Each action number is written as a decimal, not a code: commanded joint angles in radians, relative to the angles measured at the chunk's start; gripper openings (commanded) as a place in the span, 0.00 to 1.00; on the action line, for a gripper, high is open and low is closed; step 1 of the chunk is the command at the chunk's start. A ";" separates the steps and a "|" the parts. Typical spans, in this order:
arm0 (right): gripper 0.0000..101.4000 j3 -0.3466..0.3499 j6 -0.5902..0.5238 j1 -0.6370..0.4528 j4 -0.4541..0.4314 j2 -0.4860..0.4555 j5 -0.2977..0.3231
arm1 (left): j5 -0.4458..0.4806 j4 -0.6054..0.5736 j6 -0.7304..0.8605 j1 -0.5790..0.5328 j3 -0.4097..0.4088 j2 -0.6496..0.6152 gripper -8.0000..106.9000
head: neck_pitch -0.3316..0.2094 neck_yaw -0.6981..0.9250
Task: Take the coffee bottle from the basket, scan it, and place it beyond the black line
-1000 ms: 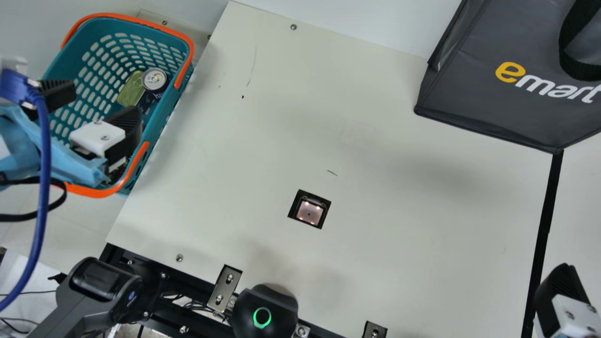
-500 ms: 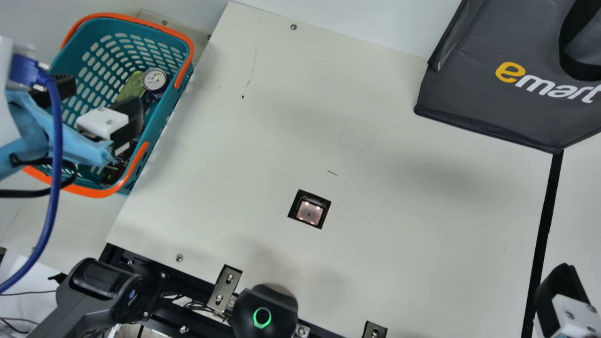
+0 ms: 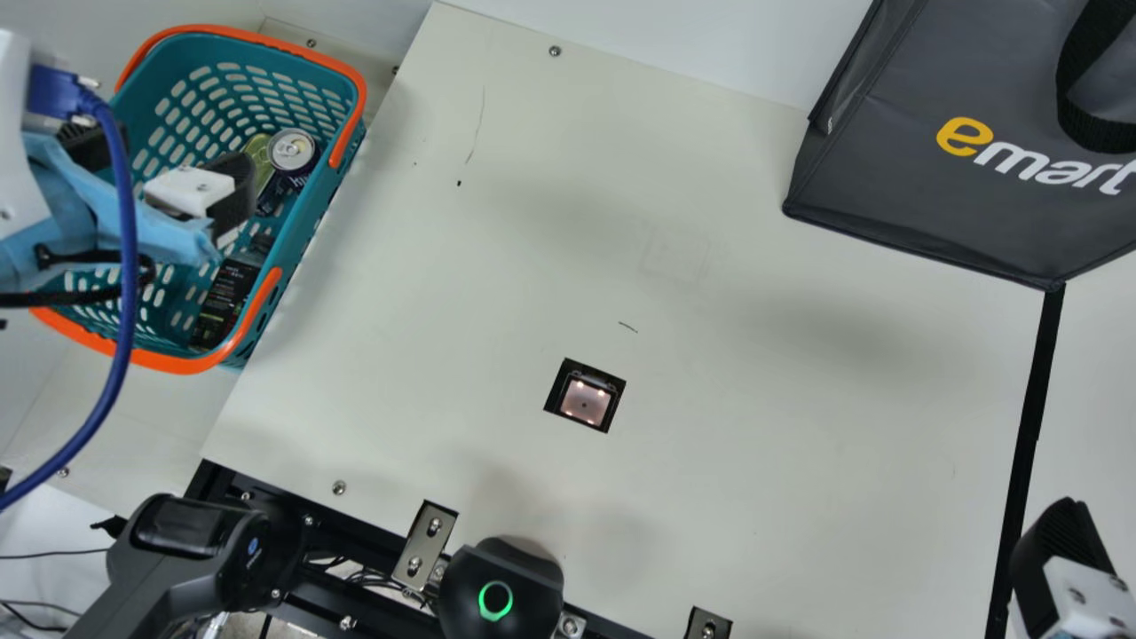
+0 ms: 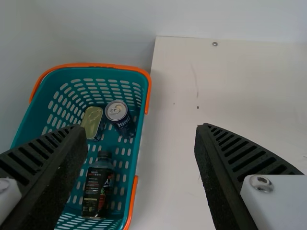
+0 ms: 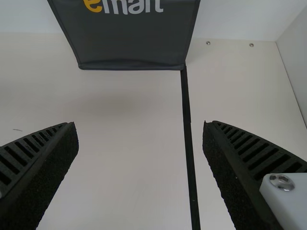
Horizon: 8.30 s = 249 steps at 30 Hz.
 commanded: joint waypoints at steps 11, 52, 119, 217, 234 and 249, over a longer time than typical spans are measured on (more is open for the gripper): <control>0.90 0.000 0.000 0.000 0.000 0.000 0.000 | -0.069 -0.100 0.155 0.199 0.049 0.043 0.85 | -0.027 0.002; 0.90 0.000 0.000 0.000 0.000 0.000 0.000 | -0.173 -0.402 0.772 0.597 0.084 0.415 0.85 | -0.027 0.002; 0.90 0.000 0.000 0.000 0.000 0.000 0.000 | -0.728 -0.559 1.156 0.523 0.315 0.941 0.85 | -0.027 0.002; 0.90 0.000 0.000 0.000 0.000 0.000 0.000 | -0.674 -0.795 1.312 0.595 0.329 0.831 0.16 | -0.027 0.002; 0.90 0.000 0.000 0.000 0.000 0.000 0.000 | -0.487 -0.686 1.152 0.683 0.244 0.679 0.16 | -0.027 0.002; 0.90 0.000 0.000 0.000 0.000 0.000 0.000 | -0.323 -0.651 1.054 0.696 0.116 0.576 0.16 | -0.027 0.002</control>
